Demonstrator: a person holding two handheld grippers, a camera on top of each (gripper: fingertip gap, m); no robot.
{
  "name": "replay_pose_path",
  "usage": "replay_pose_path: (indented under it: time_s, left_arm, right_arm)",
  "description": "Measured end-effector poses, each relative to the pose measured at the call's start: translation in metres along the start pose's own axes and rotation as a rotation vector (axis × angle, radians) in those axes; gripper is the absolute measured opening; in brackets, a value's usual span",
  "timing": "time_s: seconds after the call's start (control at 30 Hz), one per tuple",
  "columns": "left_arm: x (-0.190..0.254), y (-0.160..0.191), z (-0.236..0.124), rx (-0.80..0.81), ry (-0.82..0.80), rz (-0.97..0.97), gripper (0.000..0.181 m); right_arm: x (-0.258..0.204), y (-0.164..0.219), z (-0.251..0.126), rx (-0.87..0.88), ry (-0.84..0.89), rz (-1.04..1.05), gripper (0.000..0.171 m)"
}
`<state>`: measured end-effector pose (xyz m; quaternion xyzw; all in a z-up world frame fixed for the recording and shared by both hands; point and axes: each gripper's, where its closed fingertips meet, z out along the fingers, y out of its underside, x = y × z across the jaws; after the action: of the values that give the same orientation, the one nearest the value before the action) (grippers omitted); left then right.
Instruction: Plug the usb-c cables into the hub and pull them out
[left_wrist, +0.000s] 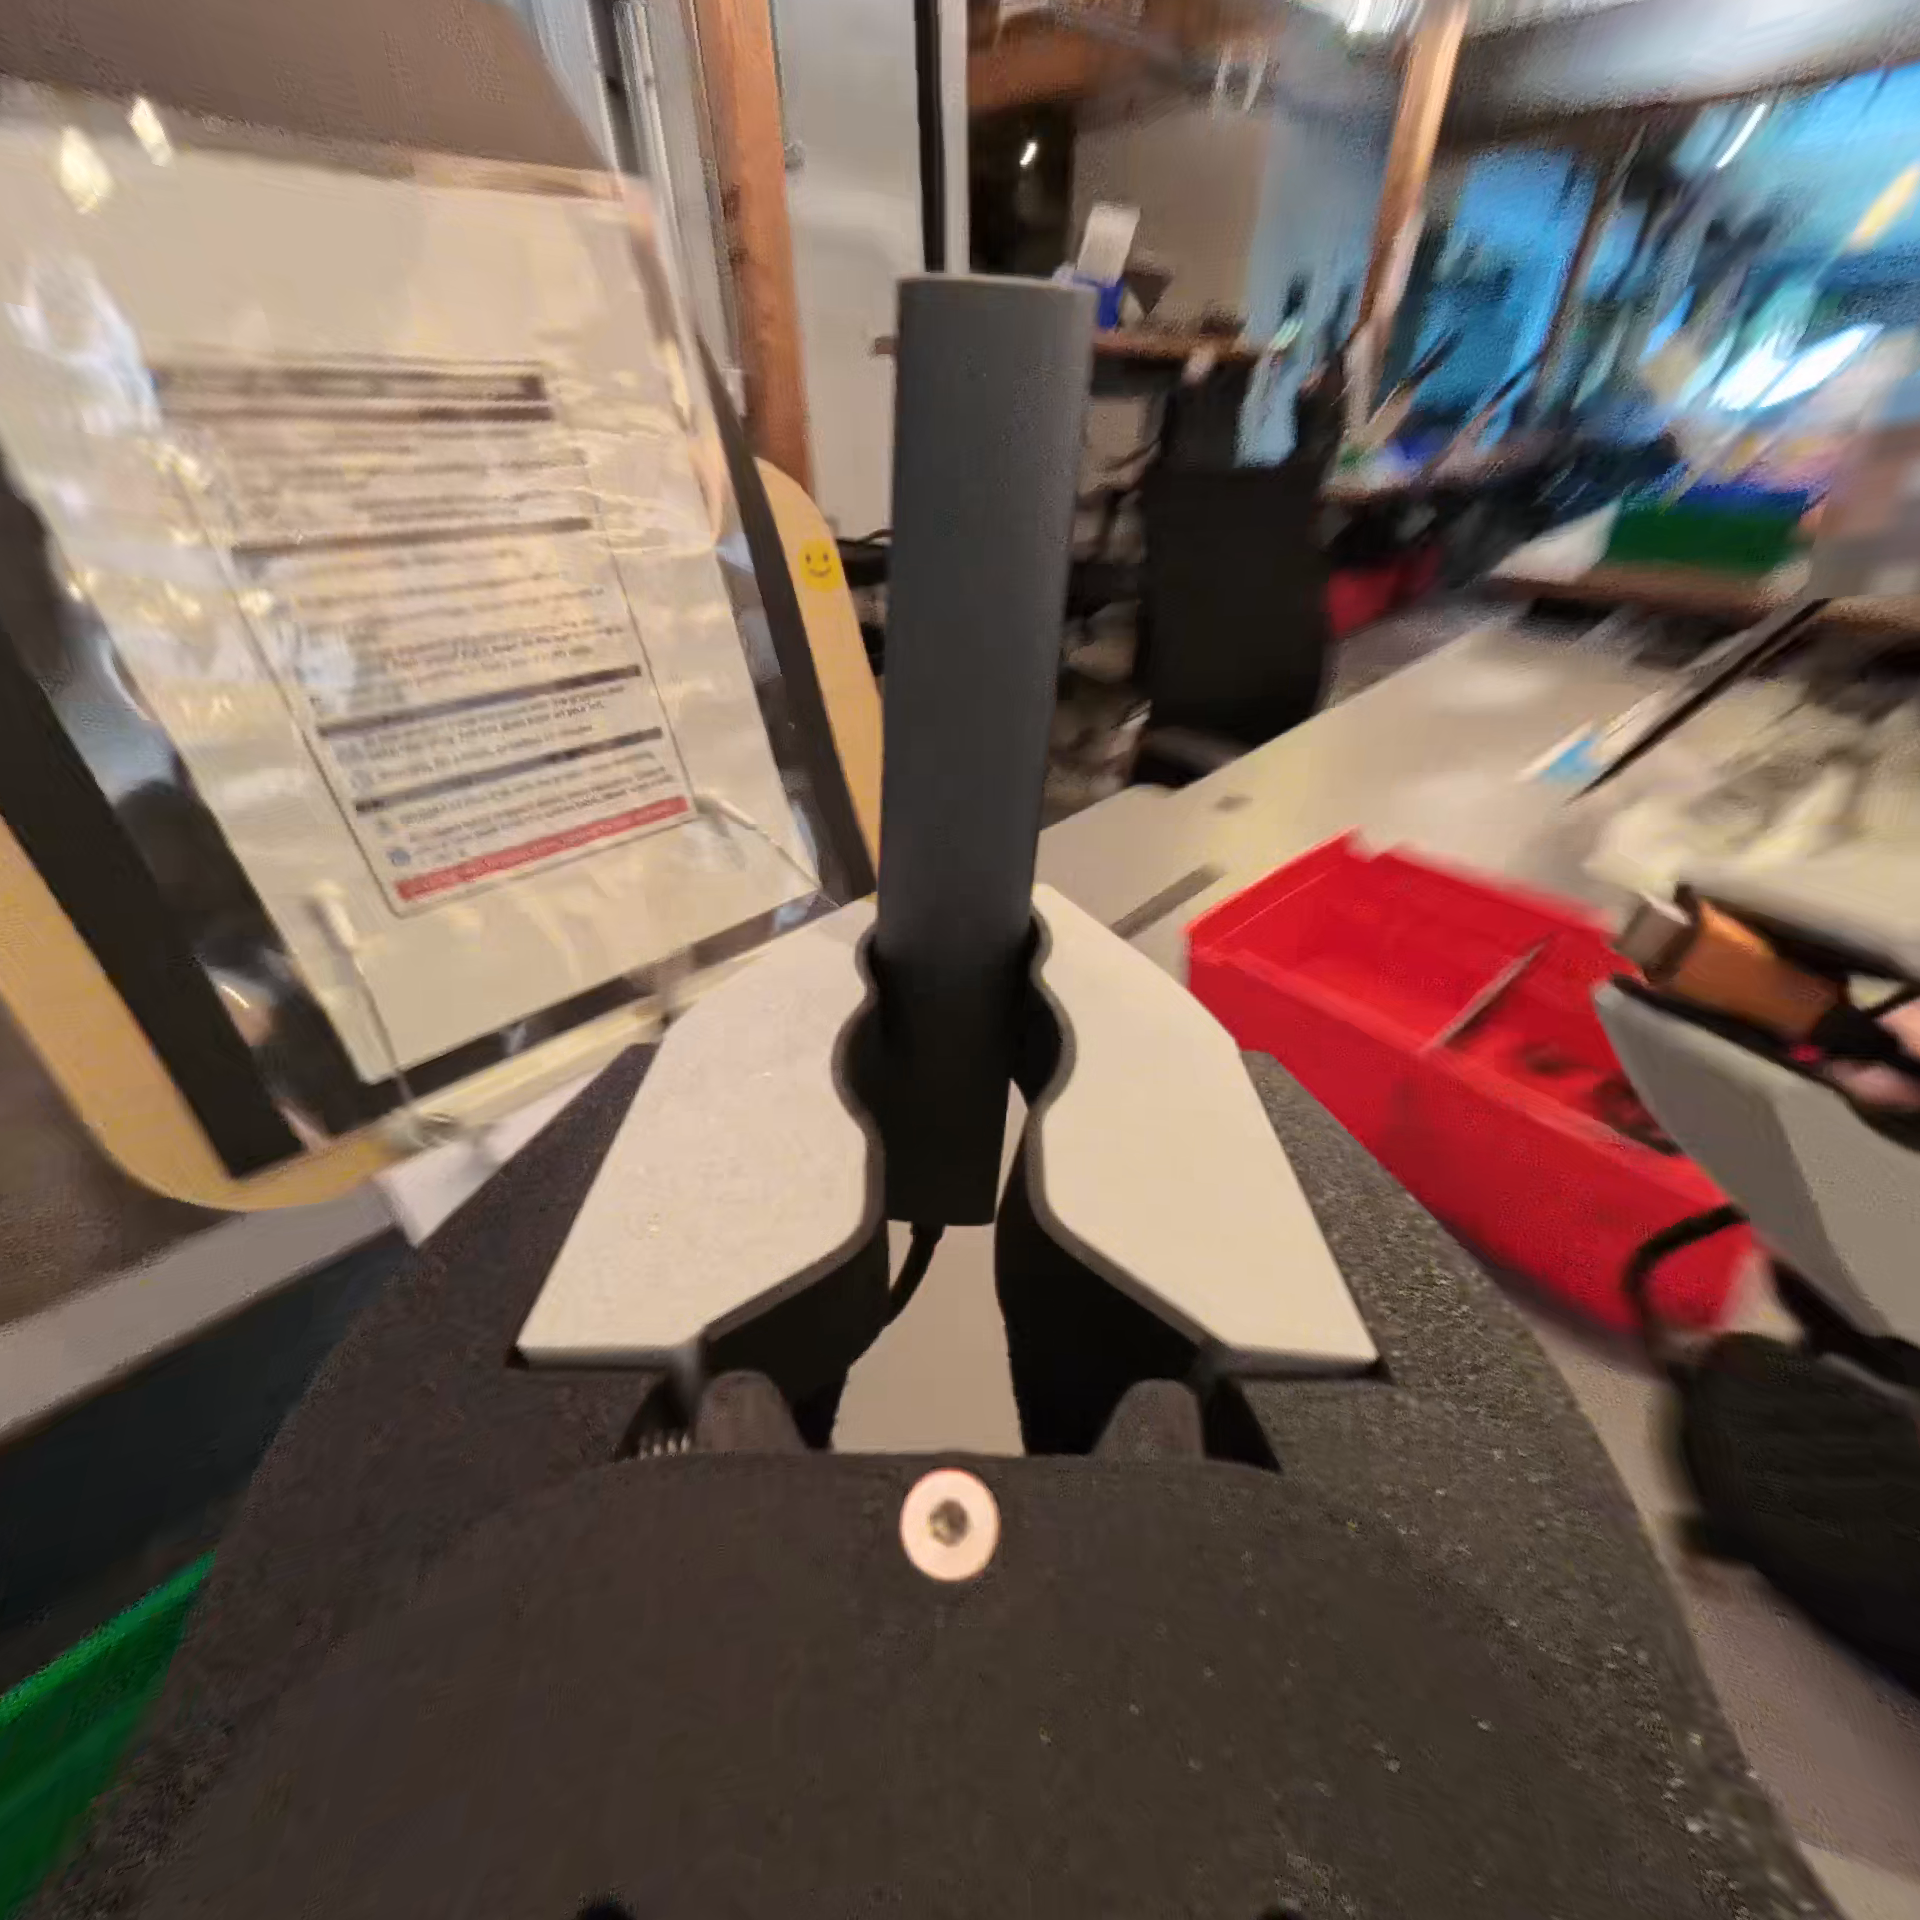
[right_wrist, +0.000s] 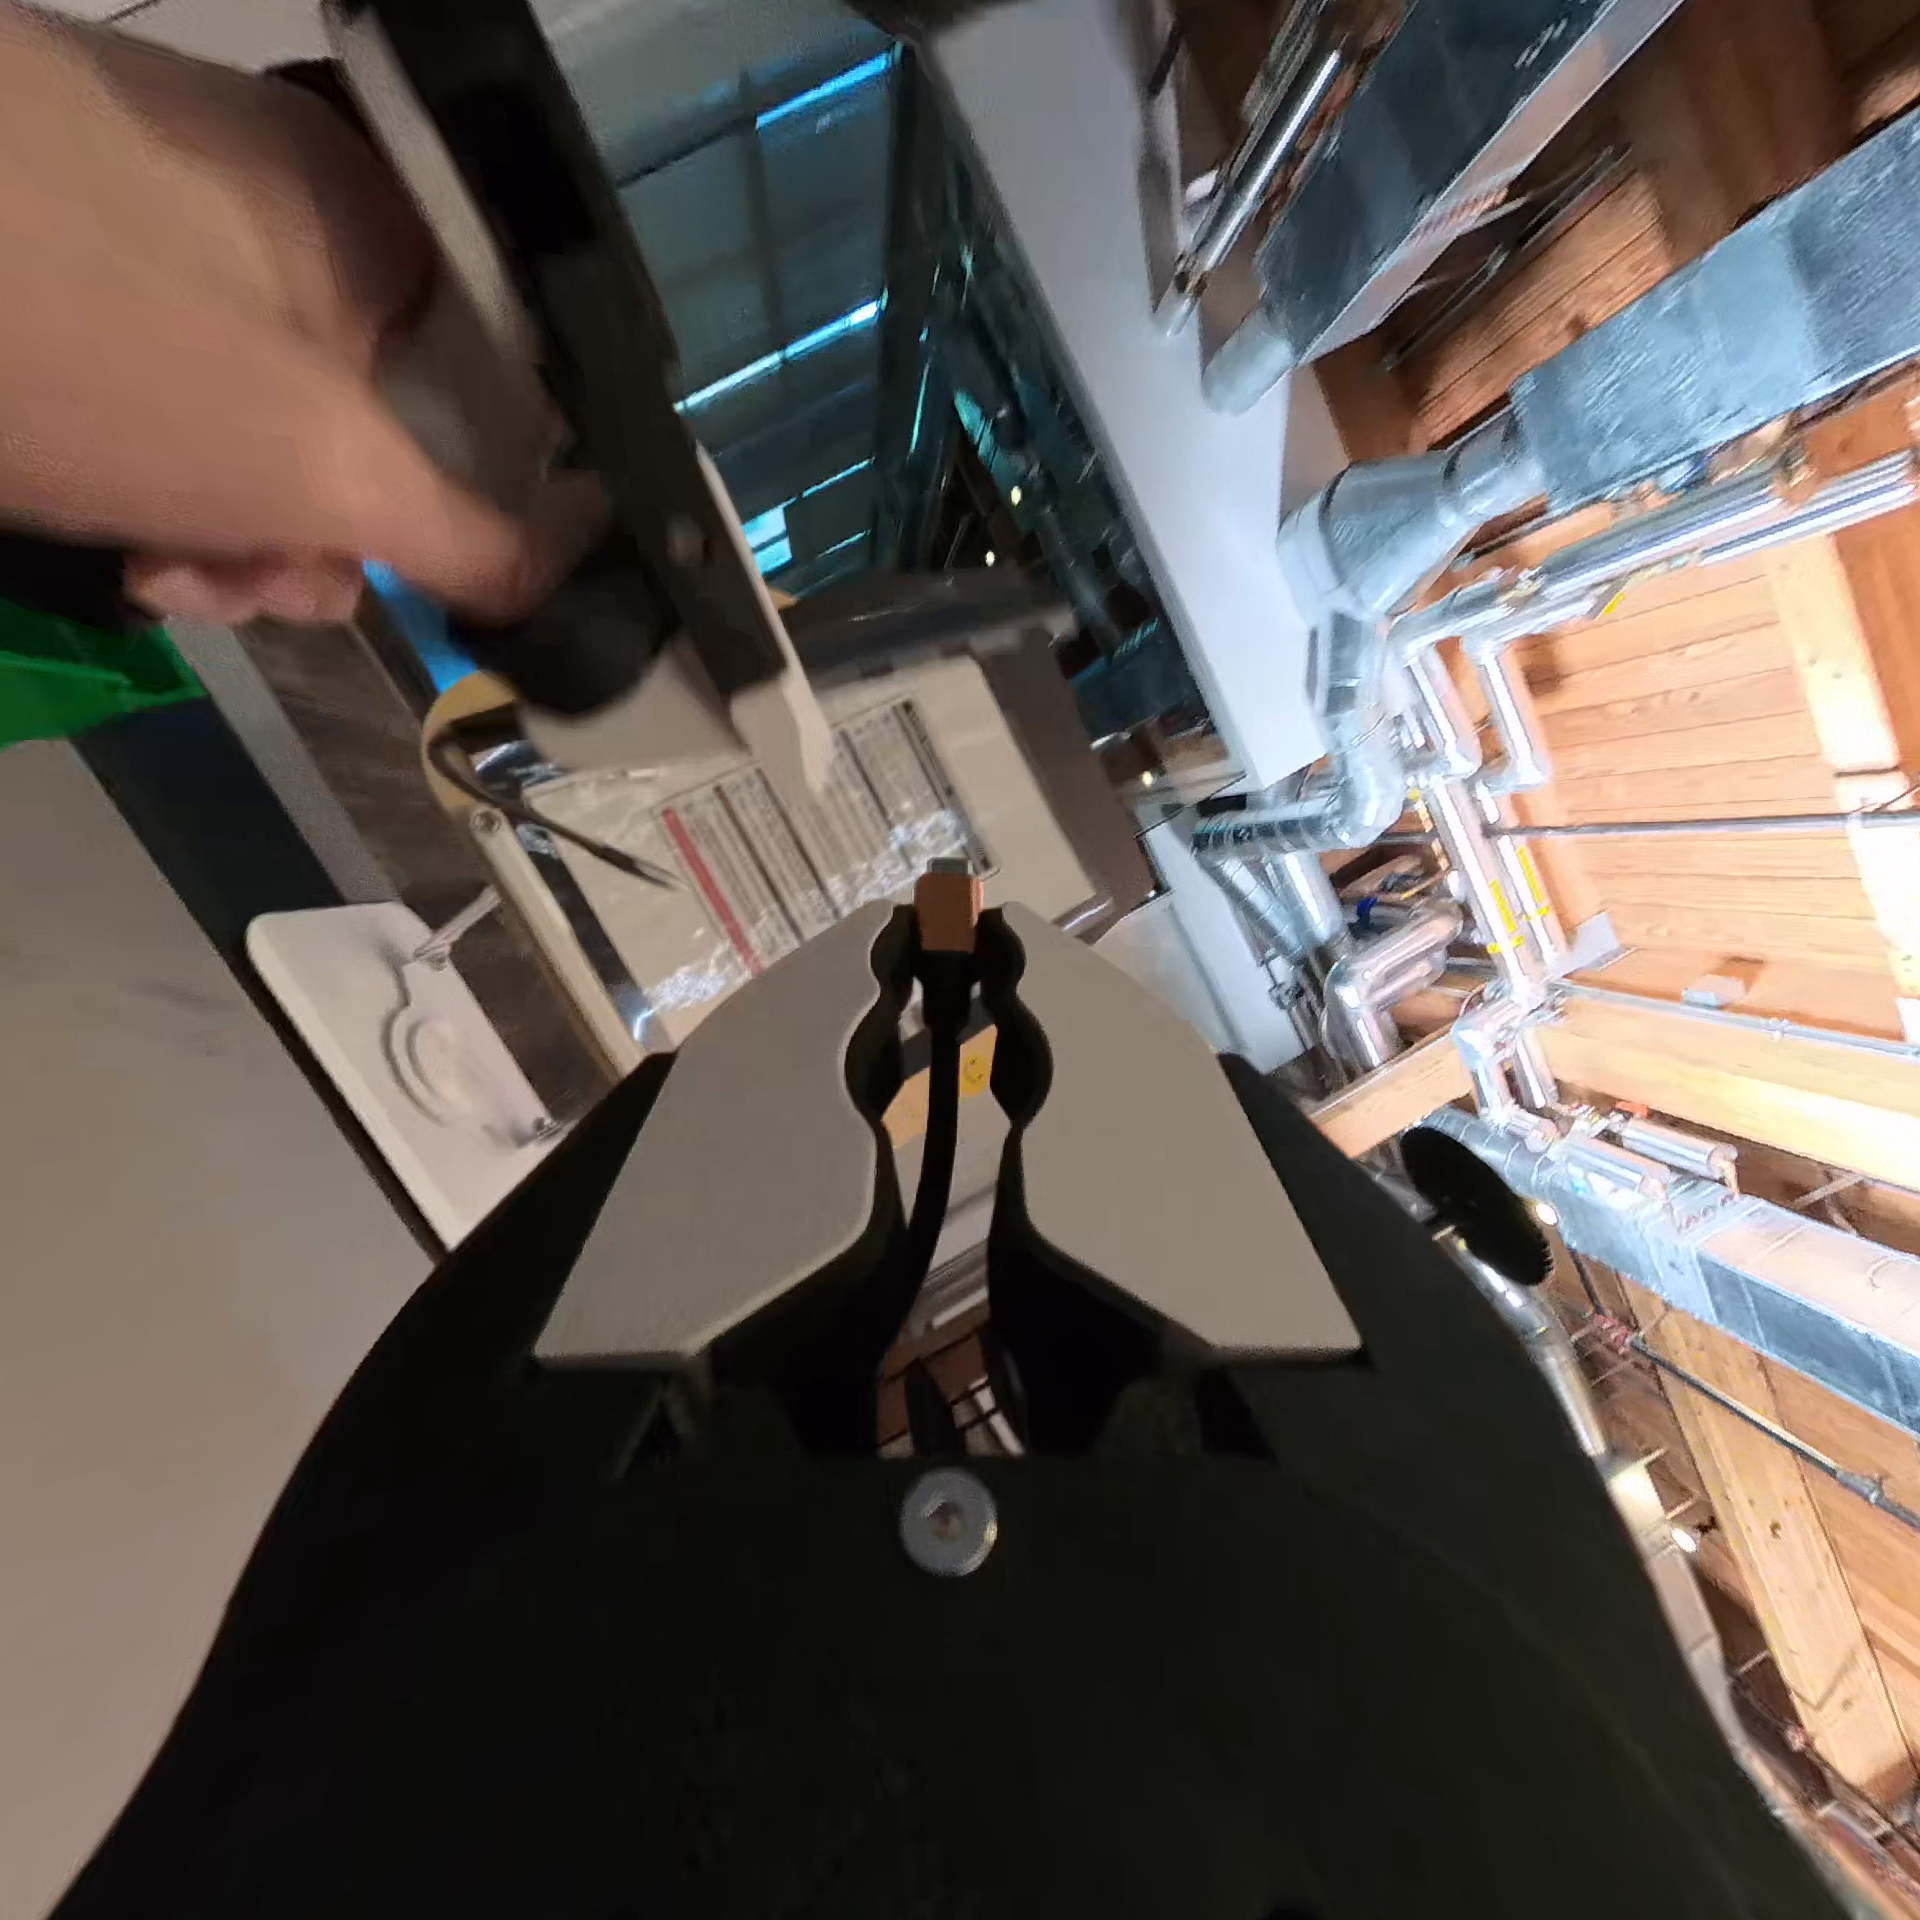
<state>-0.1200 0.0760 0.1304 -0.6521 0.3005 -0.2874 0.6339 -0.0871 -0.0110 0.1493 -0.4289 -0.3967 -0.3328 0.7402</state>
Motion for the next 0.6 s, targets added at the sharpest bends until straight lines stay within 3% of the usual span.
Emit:
replay_pose_path:
  time_s: [0.07,0.23,0.3,0.43,0.5,0.6]
  left_arm:
    - [-0.017,-0.024,-0.028,0.085,0.141,-0.188,0.019]
    - [-0.013,-0.037,-0.050,0.091,0.213,-0.133,0.019]
    - [0.001,-0.032,-0.046,0.051,0.246,-0.089,0.019]
    - [0.020,-0.021,-0.037,-0.022,0.243,0.007,0.019]
    - [0.029,-0.016,-0.033,-0.054,0.255,0.035,0.019]
    - [0.041,-0.008,-0.026,-0.100,0.268,0.068,0.019]
  right_arm:
    - [0.008,-0.009,-0.004,0.018,0.017,0.008,0.014]
    - [0.022,0.003,-0.003,-0.034,-0.025,0.052,0.013]
    - [0.047,0.021,-0.008,-0.062,-0.031,0.092,0.013]
    - [0.152,0.076,-0.055,0.042,0.109,0.458,0.013]
    - [0.169,0.101,-0.076,0.121,0.027,0.532,0.012]
    - [0.156,0.142,-0.093,0.168,-0.090,0.418,0.013]
